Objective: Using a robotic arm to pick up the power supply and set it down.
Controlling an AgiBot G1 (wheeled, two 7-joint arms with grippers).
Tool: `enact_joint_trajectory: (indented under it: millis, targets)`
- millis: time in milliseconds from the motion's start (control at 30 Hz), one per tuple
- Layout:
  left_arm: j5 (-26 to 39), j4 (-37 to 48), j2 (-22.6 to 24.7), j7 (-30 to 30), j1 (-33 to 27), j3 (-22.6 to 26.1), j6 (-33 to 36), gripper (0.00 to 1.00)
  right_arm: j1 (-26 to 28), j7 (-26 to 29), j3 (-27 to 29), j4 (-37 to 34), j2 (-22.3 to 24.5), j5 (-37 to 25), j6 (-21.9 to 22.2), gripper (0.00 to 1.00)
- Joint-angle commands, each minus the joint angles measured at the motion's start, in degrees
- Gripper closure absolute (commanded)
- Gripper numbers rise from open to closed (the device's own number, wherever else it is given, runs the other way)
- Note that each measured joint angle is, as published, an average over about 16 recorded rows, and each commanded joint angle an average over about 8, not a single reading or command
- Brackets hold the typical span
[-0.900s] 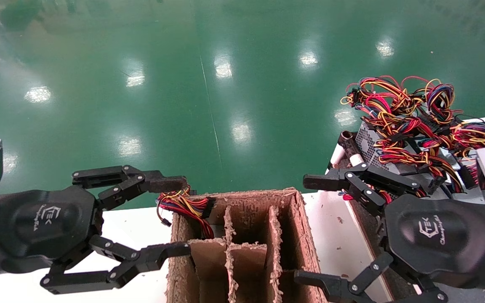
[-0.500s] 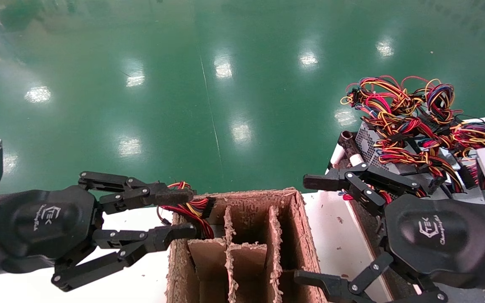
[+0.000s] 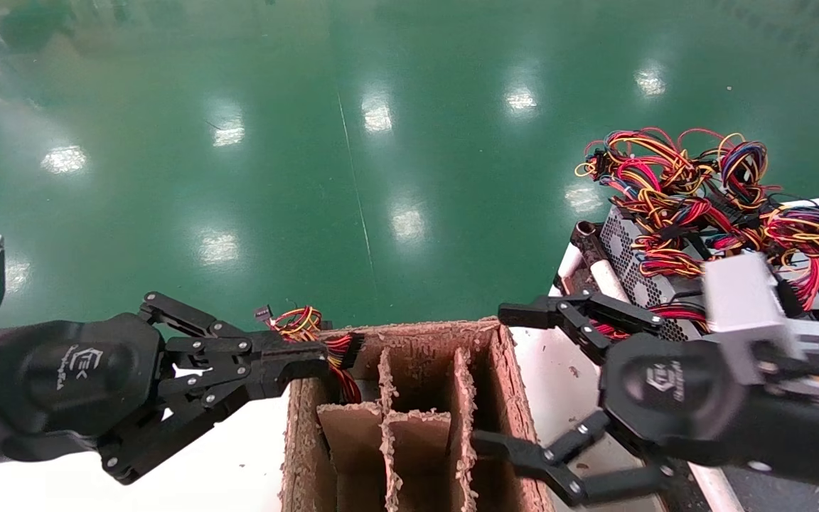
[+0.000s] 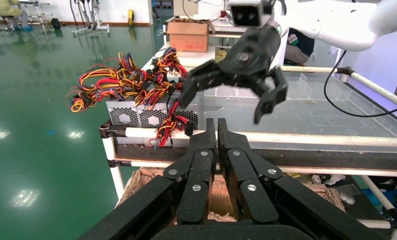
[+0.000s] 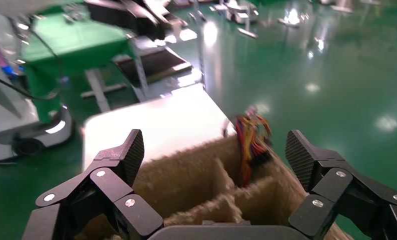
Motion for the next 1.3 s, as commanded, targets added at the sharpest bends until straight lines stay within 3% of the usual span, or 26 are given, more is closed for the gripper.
enact_joint_trajectory:
  millis: [33, 233, 267, 633, 933, 1267, 1300]
  targets:
    - [0.0, 0.0, 0.0, 0.0, 0.0, 0.0, 0.0, 0.81, -0.2, 0.8, -0.7, 0.5, -0.4, -1.9, 2.3, 0.0]
    - [0.0, 0.0, 0.0, 0.0, 0.0, 0.0, 0.0, 0.06, 1.6, 5.8, -4.3, 0.3, -3.8, -8.2, 7.4, 0.0]
    - [0.0, 0.0, 0.0, 0.0, 0.0, 0.0, 0.0, 0.0, 1.8, 6.5, -4.8, 0.2, -4.2, -9.0, 7.9, 0.0]
    - [0.0, 0.0, 0.0, 0.0, 0.0, 0.0, 0.0, 0.0, 3.1, 8.2, -7.3, -1.3, -7.2, -13.2, 10.7, 0.0]
    - [0.0, 0.0, 0.0, 0.0, 0.0, 0.0, 0.0, 0.0, 7.4, 9.9, -11.8, -8.9, -17.4, -20.2, 16.0, 0.0]
    - [0.0, 0.0, 0.0, 0.0, 0.0, 0.0, 0.0, 0.0, 11.1, 7.4, -14.5, -16.8, -26.4, -22.7, 17.2, 0.0]
    - [0.0, 0.0, 0.0, 0.0, 0.0, 0.0, 0.0, 0.0, 11.3, 7.0, -14.7, -17.5, -27.2, -22.9, 17.2, 0.07]
